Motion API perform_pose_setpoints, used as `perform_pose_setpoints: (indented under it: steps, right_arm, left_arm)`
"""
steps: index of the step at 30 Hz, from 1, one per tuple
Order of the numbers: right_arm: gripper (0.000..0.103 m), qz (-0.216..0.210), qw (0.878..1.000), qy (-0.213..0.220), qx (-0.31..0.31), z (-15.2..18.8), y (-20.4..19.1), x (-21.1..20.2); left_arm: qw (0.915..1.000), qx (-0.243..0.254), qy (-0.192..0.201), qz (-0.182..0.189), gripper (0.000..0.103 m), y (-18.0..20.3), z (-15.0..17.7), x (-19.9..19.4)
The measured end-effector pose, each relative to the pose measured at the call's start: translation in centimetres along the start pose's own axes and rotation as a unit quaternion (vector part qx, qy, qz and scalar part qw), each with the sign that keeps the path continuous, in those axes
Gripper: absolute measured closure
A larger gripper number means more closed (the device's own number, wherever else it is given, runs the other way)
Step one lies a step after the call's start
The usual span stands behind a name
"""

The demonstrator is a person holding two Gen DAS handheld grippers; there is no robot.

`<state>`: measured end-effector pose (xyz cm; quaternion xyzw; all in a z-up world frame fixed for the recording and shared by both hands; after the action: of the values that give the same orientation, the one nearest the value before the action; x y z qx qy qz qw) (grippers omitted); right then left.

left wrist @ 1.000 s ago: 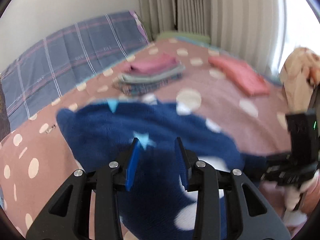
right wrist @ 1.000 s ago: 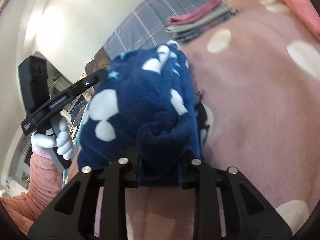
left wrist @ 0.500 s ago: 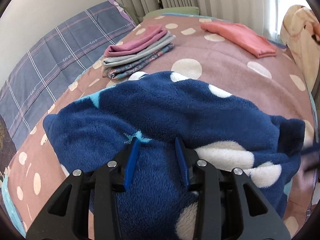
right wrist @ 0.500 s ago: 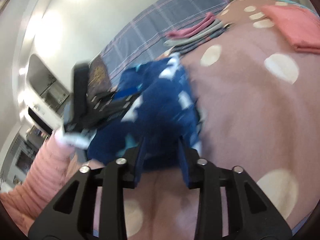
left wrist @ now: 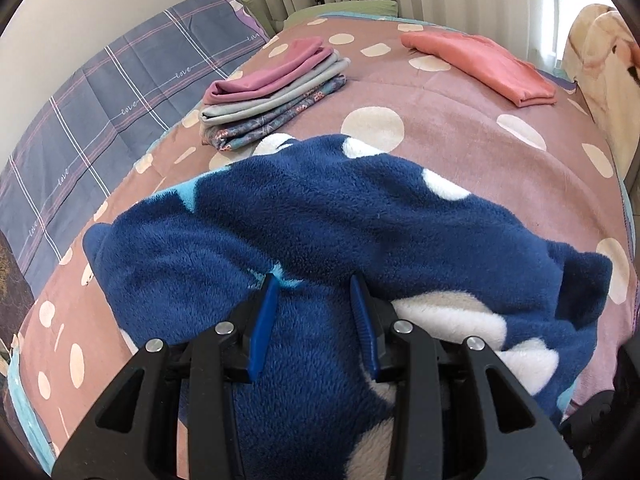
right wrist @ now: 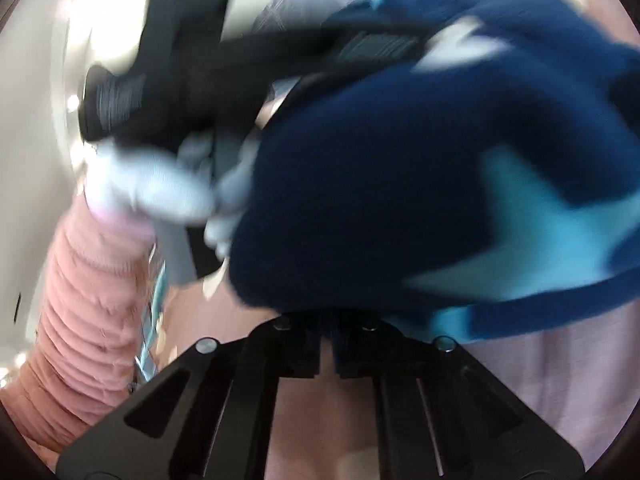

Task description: Fold small clothes

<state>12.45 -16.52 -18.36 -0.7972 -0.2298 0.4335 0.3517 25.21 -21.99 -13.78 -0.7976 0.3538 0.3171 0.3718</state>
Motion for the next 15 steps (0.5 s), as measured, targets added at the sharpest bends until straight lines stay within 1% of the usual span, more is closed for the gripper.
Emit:
perform_pose_setpoints:
  steps: [2, 4, 5, 6, 7, 8, 9, 10, 13, 15]
  right_arm:
    - [0.099, -0.036, 0.999, -0.026, 0.008, 0.4, 0.2, 0.0]
    - [0.1, -0.077, 0.995, -0.063, 0.03, 1.2, 0.8, 0.1]
    - [0.1, -0.075, 0.995, -0.057, 0.03, 1.2, 1.1, -0.2]
    - [0.1, -0.063, 0.997, -0.032, 0.029, 0.7, 1.5, -1.0]
    - [0.1, -0.061, 0.998, -0.014, 0.032, 0.4, 1.7, -1.6]
    - [0.1, -0.069, 0.997, 0.014, 0.043, -0.4, 1.8, -2.6]
    - [0.1, -0.081, 0.995, 0.031, 0.053, -1.2, 1.7, -3.3]
    - [0.1, -0.087, 0.994, 0.032, 0.057, -1.8, 1.4, -3.1]
    - [0.1, -0.067, 0.997, -0.014, 0.024, -1.0, 0.1, 0.4]
    - [0.1, -0.073, 0.997, -0.022, 0.034, -1.0, 0.2, 1.1]
  left_arm:
    - [1.0, -0.003, 0.002, 0.002, 0.066, -0.1, 0.0, 0.0]
    - [0.9999, -0.01, 0.004, 0.003, 0.066, -0.1, -0.1, 0.1]
    - [0.9999, -0.011, 0.005, 0.001, 0.066, -0.1, -0.1, 0.1]
    - [0.9999, -0.01, 0.005, -0.002, 0.066, 0.0, -0.1, 0.1]
    - [0.9999, -0.01, 0.006, -0.003, 0.066, 0.0, -0.1, 0.0]
    - [0.9999, -0.012, 0.007, -0.004, 0.066, 0.0, -0.1, 0.0]
    - [0.9999, -0.014, 0.008, -0.003, 0.066, -0.1, -0.1, 0.0]
    - [0.9998, -0.017, 0.008, -0.002, 0.066, -0.1, -0.1, 0.1]
    - [0.9998, -0.016, 0.007, -0.005, 0.066, -0.1, 0.0, 0.1]
    - [0.9997, -0.019, 0.015, -0.008, 0.066, -0.2, 0.3, -0.2]
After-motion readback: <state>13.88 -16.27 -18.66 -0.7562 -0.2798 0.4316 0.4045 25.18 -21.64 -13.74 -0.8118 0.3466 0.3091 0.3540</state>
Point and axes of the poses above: each gripper's, at about its wrist camera, not at the fingertips, and x roughly the way its jaws point, y to its right, z to its underside, the point moved 9 cm from there along x, roughly the way its jaws point, and after that the axes turned 11 degrees about x, right-handed, at the moved point
